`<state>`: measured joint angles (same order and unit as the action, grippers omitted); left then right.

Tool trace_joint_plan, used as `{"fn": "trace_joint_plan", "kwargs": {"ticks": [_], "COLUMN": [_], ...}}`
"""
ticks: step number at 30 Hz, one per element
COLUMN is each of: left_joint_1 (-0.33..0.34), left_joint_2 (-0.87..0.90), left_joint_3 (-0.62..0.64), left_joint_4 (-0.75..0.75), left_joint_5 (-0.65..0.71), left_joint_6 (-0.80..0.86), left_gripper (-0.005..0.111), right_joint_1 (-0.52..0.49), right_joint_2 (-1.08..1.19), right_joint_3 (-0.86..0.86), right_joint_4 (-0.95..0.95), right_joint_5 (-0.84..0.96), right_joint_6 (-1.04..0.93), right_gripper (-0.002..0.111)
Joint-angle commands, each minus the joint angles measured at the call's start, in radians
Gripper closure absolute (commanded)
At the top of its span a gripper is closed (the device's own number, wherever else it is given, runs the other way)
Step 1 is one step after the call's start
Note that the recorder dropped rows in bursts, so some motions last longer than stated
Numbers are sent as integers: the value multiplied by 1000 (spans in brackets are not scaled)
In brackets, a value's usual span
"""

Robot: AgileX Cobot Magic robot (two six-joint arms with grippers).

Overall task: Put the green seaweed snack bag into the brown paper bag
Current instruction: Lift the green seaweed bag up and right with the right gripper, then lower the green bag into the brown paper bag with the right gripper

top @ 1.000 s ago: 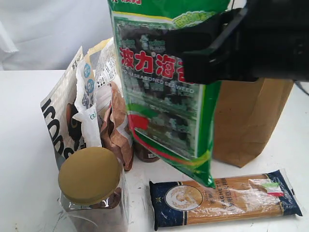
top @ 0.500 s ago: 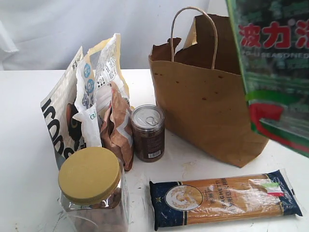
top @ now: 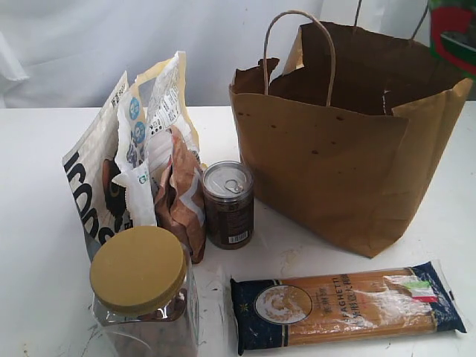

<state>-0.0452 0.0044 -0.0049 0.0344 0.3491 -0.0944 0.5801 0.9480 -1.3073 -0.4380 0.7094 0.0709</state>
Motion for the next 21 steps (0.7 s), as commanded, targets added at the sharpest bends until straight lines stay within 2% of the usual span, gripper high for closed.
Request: {"fn": "trace_joint_plan", "kwargs": {"ticks": [1, 13, 21], "left_joint_1": [-5, -5, -5], "left_joint_2": [-4, -4, -4], "left_joint_3": [5, 5, 5], "left_joint_4": [2, 2, 2], "left_joint_5": [-9, -9, -9], "left_joint_6": [-1, -1, -1], "left_gripper": [107, 107, 107], "right_joint_1": [-5, -97, -152], "right_joint_2": [94, 233, 303], "right_joint_3": [-6, -6, -25], "right_joint_4": [-46, -13, 36], "right_joint_5": [-135, -428, -554], "right_joint_6": [8, 35, 18], "right_gripper": [108, 108, 108]}}
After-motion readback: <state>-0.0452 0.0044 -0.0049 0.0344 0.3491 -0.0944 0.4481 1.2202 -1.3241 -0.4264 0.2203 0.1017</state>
